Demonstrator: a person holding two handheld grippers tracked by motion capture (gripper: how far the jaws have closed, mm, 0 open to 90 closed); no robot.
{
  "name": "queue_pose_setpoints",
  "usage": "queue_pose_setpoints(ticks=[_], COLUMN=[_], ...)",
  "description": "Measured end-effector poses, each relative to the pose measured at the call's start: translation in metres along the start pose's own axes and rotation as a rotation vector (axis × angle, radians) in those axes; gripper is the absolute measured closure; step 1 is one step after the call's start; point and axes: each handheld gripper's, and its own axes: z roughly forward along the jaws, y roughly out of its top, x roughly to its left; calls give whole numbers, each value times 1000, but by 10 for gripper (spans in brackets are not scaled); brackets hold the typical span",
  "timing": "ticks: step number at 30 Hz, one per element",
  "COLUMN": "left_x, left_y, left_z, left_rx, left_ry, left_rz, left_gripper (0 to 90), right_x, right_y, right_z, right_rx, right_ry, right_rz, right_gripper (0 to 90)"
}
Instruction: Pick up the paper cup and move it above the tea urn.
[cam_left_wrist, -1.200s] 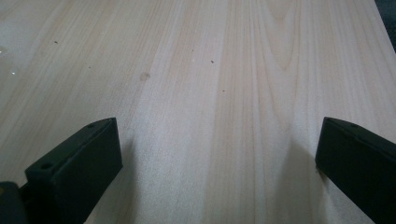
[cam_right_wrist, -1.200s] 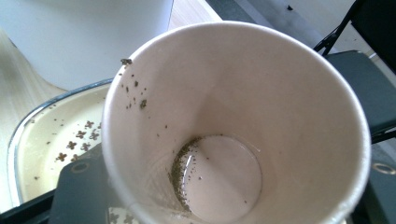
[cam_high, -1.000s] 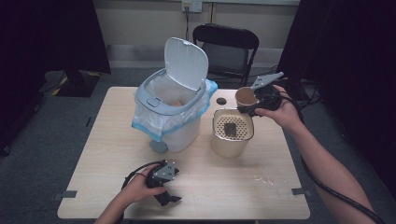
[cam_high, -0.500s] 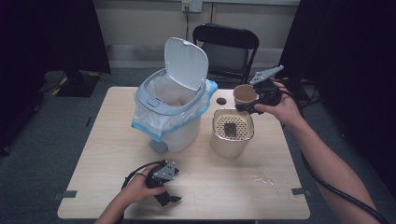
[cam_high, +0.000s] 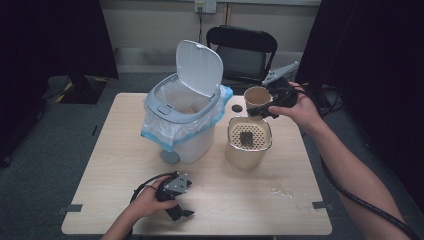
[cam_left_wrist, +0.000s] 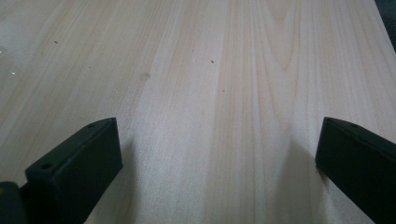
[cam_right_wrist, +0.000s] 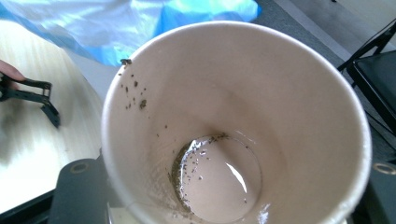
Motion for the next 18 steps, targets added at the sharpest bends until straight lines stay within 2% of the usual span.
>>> queue_pose_setpoints(ticks=[18], left_x=[-1], left_y=[0], left_z=[0], left_rx=[-5], left_ry=[0], left_rz=[-7], left_gripper=[0], right_x=[1], right_y=[22], right_z=[-6], right_rx=[20], right_ry=[36], right_rz=[-4], right_gripper=[276])
